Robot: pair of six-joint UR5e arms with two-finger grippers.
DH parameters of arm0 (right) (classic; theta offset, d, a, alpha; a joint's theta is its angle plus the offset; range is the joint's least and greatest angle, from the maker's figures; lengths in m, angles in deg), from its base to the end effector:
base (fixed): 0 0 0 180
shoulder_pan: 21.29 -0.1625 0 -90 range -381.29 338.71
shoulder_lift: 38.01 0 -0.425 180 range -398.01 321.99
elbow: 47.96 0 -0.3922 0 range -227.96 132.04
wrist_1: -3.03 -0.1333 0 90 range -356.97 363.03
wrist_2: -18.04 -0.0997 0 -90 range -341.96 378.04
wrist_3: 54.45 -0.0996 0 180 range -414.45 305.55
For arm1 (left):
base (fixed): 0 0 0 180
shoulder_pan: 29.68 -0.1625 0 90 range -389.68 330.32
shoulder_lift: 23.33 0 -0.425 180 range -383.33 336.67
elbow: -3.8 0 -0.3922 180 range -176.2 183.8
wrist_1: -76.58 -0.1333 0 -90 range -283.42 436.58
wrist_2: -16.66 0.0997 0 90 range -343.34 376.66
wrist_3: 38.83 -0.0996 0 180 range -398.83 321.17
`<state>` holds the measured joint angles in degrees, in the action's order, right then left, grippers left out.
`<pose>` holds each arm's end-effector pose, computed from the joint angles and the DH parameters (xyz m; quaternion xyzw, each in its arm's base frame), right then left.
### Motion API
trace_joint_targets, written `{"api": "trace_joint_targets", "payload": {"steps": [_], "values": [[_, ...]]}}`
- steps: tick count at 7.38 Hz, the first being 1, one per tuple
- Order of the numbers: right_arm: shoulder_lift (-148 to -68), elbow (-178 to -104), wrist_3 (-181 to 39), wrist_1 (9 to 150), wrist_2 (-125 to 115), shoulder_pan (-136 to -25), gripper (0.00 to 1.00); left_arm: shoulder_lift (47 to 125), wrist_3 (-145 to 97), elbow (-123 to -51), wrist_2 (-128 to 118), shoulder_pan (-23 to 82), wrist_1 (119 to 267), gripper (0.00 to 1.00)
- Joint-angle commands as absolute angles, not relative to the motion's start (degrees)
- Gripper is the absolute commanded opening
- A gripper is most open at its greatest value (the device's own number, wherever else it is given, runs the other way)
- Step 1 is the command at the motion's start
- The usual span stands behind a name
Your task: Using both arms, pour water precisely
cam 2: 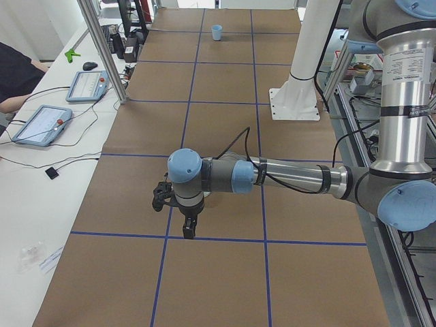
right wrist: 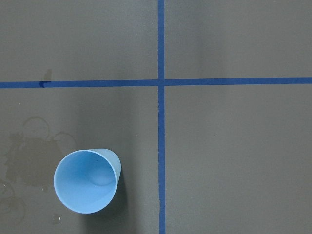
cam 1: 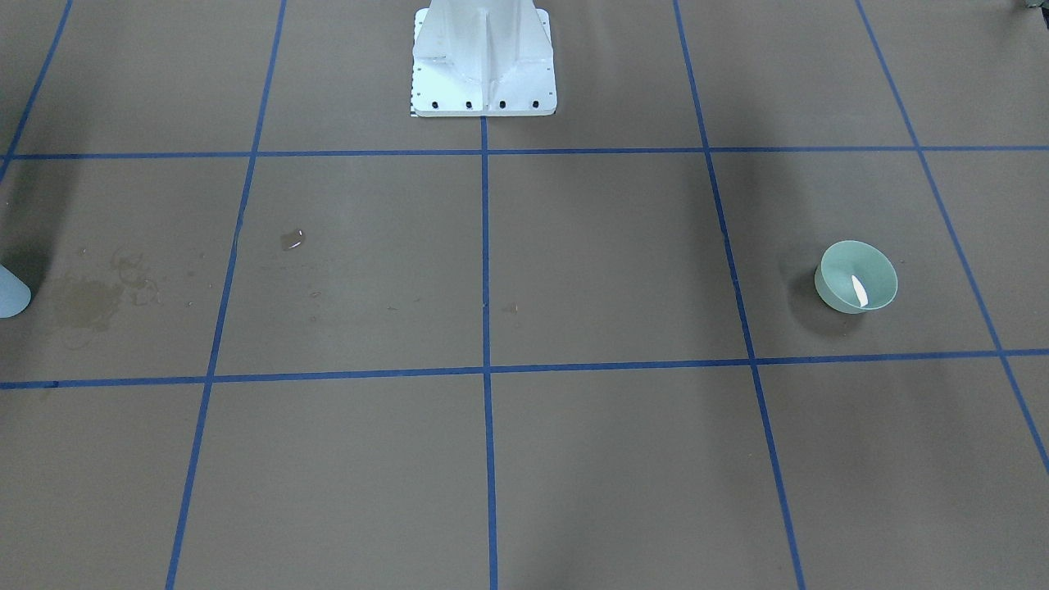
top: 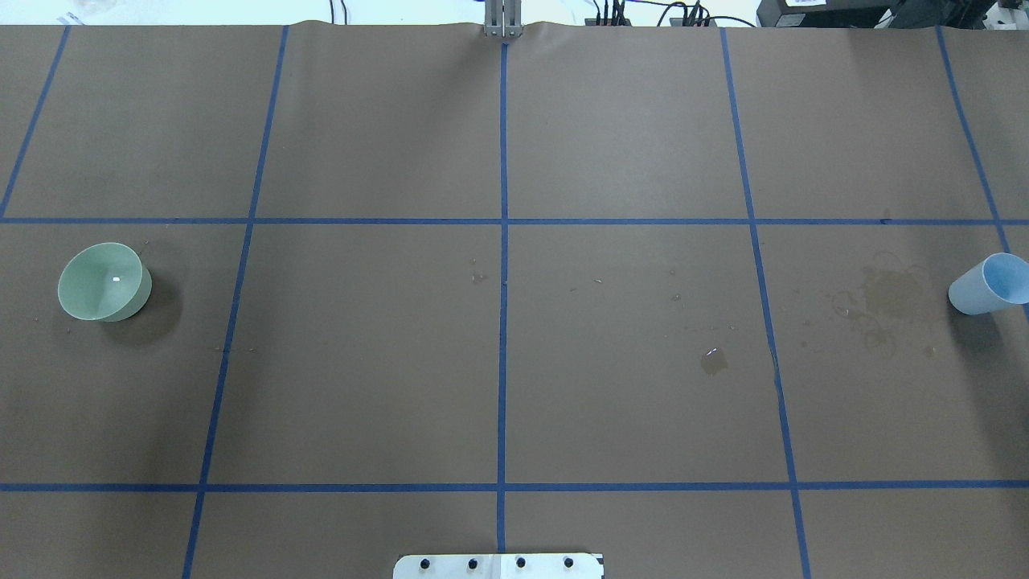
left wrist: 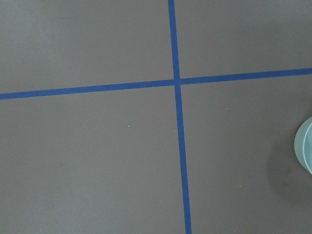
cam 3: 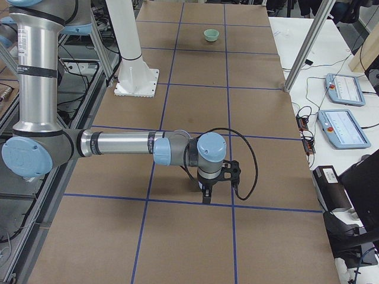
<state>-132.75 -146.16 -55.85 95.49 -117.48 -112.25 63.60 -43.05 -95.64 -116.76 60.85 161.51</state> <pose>0.0699 -0.4562 0.6304 0.0066 -0.3869 0.0156 0.9220 -0.0692 -0.4677 0.6134 0.0259 0.3691 0.0341 0.9284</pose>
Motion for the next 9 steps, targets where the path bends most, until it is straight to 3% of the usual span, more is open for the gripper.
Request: {"api": "trace_joint_targets", "payload": {"steps": [1,9], "values": [[-132.8,-146.1,-55.6,95.5,-117.5,-112.3,1.00,63.6,-43.0,-95.7,-116.8,60.8,161.5,1.00],[-132.8,-146.3,-55.3,95.4,-117.4,-112.3,1.00,63.2,-43.2,-93.5,-116.9,60.8,162.1,1.00]]}}
